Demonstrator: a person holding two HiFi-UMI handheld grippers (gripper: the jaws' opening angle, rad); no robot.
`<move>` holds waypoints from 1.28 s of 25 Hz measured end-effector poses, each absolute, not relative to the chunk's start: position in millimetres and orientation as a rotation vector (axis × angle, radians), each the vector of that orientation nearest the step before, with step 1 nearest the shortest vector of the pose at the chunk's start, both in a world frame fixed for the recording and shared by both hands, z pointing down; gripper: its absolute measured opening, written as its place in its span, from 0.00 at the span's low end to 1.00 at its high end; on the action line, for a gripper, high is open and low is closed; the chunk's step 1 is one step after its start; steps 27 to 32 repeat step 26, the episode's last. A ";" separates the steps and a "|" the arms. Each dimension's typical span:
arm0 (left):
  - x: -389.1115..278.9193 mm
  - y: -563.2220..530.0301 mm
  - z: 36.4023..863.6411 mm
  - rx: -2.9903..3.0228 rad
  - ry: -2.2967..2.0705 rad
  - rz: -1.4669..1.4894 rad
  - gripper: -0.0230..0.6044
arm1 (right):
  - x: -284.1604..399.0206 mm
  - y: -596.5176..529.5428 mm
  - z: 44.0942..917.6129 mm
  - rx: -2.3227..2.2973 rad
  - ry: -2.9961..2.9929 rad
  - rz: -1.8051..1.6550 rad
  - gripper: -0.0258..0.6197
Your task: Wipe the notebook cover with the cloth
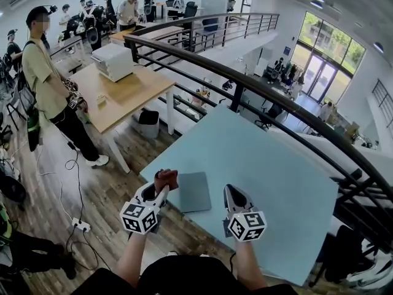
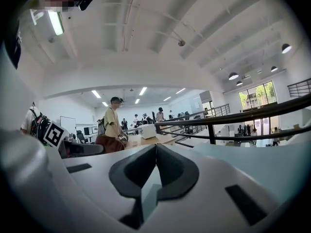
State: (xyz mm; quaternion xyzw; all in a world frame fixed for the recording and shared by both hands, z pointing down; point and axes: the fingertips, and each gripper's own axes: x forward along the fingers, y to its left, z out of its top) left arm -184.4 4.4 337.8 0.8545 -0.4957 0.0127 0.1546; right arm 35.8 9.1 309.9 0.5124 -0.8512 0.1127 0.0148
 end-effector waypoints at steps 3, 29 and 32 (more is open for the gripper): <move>-182.4 3.0 324.6 2.471 -1.480 0.045 0.25 | 41.8 3.5 299.3 1.581 -2.670 0.329 0.05; -195.6 -1.0 267.9 2.561 -1.654 0.024 0.25 | 26.8 -12.2 248.6 1.540 -2.739 0.178 0.05; -195.6 -1.0 267.9 2.561 -1.654 0.024 0.25 | 26.8 -12.2 248.6 1.540 -2.739 0.178 0.05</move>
